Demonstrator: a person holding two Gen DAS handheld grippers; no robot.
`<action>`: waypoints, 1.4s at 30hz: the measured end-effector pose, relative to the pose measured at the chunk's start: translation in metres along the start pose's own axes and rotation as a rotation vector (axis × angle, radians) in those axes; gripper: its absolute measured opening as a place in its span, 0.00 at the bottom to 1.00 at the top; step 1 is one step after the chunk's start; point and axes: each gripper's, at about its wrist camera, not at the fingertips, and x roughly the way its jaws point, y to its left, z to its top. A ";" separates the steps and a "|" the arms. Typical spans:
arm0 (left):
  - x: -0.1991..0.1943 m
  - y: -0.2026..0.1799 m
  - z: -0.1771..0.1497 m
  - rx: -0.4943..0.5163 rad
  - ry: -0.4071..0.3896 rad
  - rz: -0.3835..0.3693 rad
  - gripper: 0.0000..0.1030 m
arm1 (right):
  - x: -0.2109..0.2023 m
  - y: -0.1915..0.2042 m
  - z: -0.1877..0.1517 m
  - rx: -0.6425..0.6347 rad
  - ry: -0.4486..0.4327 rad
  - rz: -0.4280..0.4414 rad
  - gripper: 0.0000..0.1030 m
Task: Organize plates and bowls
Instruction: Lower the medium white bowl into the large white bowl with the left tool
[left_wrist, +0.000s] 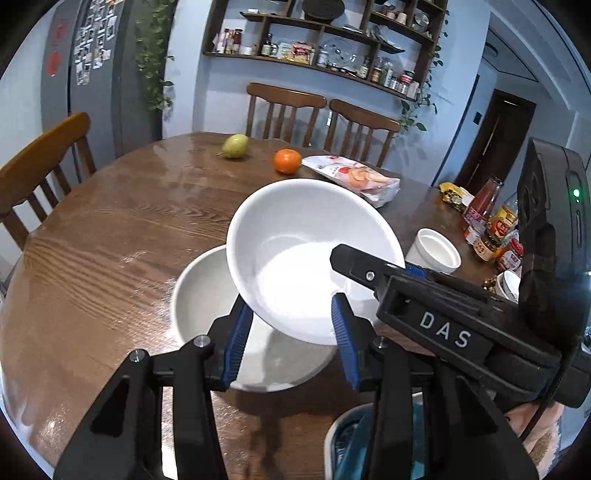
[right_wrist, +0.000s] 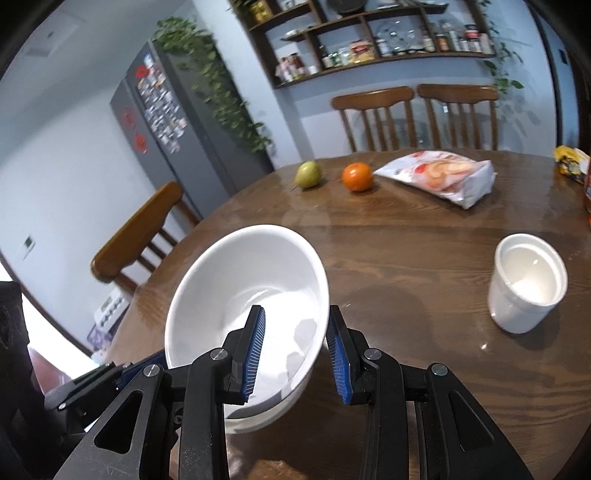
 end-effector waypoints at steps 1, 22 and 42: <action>-0.001 0.001 -0.001 0.000 0.000 0.003 0.40 | 0.001 0.003 -0.001 -0.006 0.005 0.005 0.36; 0.009 0.018 -0.015 -0.049 0.068 0.012 0.40 | 0.020 0.020 -0.012 -0.095 0.081 -0.015 0.36; 0.020 0.022 -0.015 -0.059 0.110 -0.005 0.40 | 0.031 0.016 -0.016 -0.088 0.127 -0.055 0.36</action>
